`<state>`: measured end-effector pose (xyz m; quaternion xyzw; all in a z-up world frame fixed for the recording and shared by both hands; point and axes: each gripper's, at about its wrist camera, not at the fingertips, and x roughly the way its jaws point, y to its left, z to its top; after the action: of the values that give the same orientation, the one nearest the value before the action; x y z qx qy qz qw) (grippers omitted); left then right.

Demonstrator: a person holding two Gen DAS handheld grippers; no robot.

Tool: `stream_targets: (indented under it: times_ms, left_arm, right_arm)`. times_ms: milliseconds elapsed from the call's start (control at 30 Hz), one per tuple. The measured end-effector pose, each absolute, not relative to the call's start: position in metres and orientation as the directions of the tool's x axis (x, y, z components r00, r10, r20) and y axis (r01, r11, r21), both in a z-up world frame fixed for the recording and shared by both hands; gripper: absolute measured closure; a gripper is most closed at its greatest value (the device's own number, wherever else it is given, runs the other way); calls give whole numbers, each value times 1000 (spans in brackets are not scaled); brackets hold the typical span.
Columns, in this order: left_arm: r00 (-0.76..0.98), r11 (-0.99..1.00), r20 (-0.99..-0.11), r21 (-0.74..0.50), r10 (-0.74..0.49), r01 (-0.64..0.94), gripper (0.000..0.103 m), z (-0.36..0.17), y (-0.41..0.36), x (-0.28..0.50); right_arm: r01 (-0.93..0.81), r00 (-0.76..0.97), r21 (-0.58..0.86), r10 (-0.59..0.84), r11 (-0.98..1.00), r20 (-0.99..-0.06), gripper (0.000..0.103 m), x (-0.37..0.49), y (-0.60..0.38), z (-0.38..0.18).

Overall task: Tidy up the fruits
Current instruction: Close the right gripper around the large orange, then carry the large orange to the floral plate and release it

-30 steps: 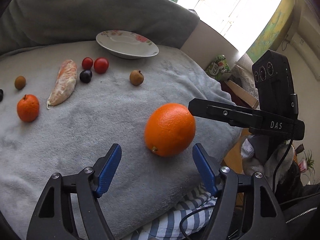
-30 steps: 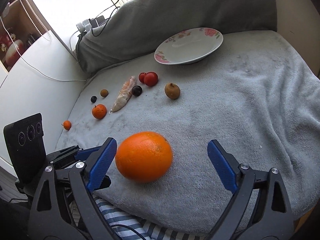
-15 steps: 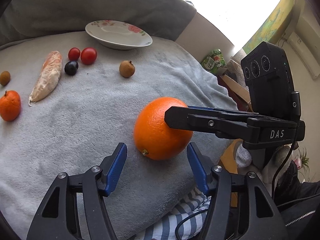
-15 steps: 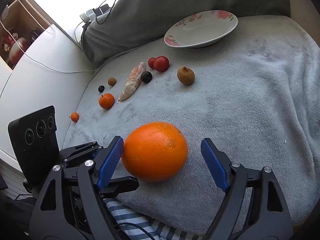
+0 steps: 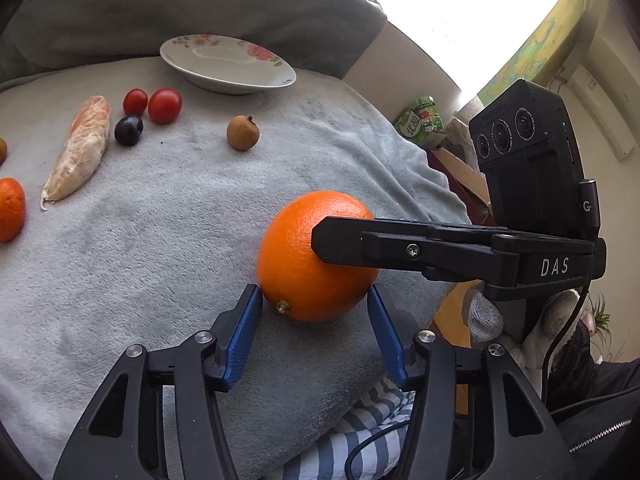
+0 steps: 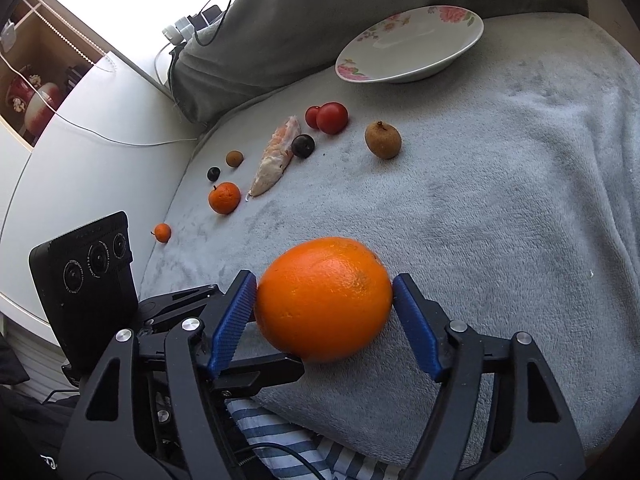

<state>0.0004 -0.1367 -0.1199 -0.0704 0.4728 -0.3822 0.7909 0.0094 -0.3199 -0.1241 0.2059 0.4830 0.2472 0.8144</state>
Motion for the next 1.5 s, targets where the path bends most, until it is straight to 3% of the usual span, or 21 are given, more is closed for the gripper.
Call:
stream_targets:
  times_ms: [667, 1500]
  left_arm:
    - [318, 706, -669, -448, -672, 549, 49, -101, -142, 24]
    - [369, 721, -648, -430, -666, 543, 49, -82, -169, 126]
  right_arm:
    - [-237, 454, 552, 593, 800, -665, 30, 30, -323, -100]
    - [-256, 519, 510, 562, 821, -644, 30, 136, -345, -74]
